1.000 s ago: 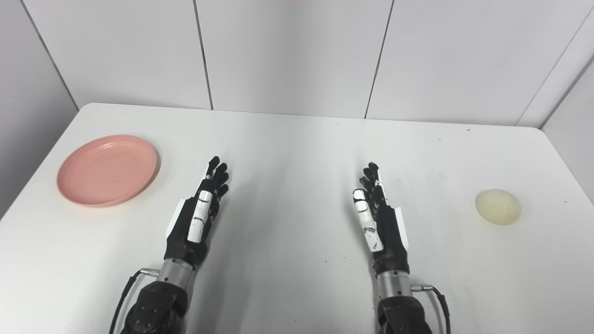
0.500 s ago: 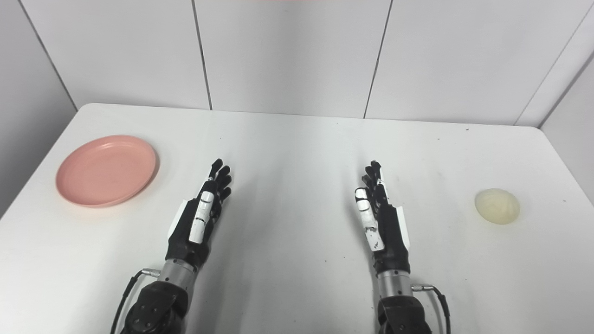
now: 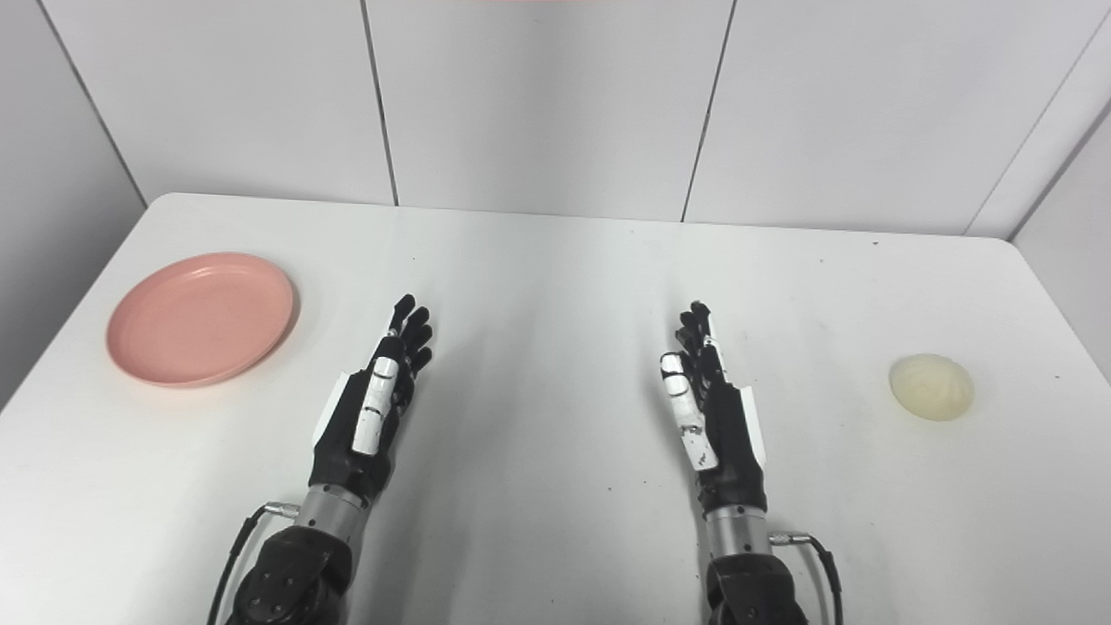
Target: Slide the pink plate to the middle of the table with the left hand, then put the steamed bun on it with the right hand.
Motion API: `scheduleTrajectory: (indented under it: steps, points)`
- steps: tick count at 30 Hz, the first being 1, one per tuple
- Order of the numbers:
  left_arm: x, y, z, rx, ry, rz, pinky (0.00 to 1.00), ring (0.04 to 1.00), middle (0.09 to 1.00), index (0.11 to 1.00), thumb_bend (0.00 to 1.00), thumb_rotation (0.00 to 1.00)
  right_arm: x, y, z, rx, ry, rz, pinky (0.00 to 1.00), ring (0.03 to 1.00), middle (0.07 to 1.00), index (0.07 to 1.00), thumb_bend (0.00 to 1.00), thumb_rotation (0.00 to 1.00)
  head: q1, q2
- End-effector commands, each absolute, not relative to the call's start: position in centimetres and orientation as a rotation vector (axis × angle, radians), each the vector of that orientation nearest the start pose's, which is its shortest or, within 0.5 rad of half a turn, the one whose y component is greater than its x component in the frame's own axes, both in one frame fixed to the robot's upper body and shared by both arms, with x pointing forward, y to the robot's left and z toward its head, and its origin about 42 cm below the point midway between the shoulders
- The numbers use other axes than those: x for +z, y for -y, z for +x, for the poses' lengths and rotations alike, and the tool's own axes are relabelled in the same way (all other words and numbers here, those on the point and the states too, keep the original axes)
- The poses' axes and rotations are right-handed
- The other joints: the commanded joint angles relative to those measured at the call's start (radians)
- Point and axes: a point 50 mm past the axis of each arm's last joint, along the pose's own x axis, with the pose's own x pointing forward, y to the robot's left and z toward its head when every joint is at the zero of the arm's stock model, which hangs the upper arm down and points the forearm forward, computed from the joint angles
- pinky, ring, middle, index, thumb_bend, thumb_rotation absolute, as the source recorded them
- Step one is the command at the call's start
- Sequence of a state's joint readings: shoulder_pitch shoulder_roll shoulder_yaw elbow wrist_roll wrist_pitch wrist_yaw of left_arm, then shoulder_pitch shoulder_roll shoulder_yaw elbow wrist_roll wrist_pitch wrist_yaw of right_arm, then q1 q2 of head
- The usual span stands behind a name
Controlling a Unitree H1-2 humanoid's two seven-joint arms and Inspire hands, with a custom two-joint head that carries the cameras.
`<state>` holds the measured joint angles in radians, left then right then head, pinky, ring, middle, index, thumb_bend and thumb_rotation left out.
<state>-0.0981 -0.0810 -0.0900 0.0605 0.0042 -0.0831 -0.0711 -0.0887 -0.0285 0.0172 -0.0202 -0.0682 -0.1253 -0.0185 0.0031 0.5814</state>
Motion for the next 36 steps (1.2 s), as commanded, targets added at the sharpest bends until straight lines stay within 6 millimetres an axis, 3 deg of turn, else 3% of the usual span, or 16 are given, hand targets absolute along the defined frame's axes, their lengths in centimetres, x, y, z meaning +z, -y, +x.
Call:
scheduleTrajectory:
  steps: [1, 10, 21, 25, 31, 36]
  points:
    - [10.0, -14.7, 30.7, -0.184, 0.096, -0.083, 1.00, 1.000, 1.000, 1.000, 0.59, 1.00, 13.5, 20.7, 31.1, 0.026, 0.248, -0.091, 0.95, 0.953, 0.960, 0.980, 0.54, 0.89, 0.001, 0.001]
    - [10.4, -15.1, 31.2, -0.184, 0.089, -0.051, 1.00, 1.000, 1.000, 1.000, 0.67, 1.00, 13.5, 20.6, 31.0, 0.028, 0.252, -0.082, 0.94, 0.952, 0.959, 0.979, 0.53, 0.89, 0.035, -0.011]
    - [12.1, -17.1, 34.1, -0.051, 0.193, -0.099, 1.00, 1.000, 1.000, 1.000, 0.64, 1.00, 13.1, 21.7, 30.7, 0.040, 0.258, -0.089, 0.97, 0.968, 0.977, 0.993, 0.52, 0.90, 0.192, -0.067]
    - [13.6, -18.6, 36.1, 0.004, 0.263, -0.105, 1.00, 1.000, 1.000, 1.000, 0.70, 1.00, 13.0, 22.0, 30.6, 0.039, 0.262, -0.077, 0.96, 0.963, 0.976, 0.992, 0.49, 0.91, 0.253, -0.095]
    - [17.1, -21.5, 37.7, 0.049, 0.316, -0.075, 1.00, 0.995, 0.992, 0.999, 0.73, 1.00, 12.5, 22.4, 30.7, 0.047, 0.250, -0.059, 1.00, 0.993, 0.993, 1.000, 0.53, 0.94, 0.291, -0.122]
    - [20.1, -25.0, 38.8, 0.124, 0.366, -0.031, 1.00, 0.978, 0.960, 0.973, 0.78, 1.00, 12.5, 22.7, 30.7, 0.049, 0.248, -0.049, 1.00, 0.991, 0.988, 1.000, 0.52, 0.94, 0.324, -0.139]
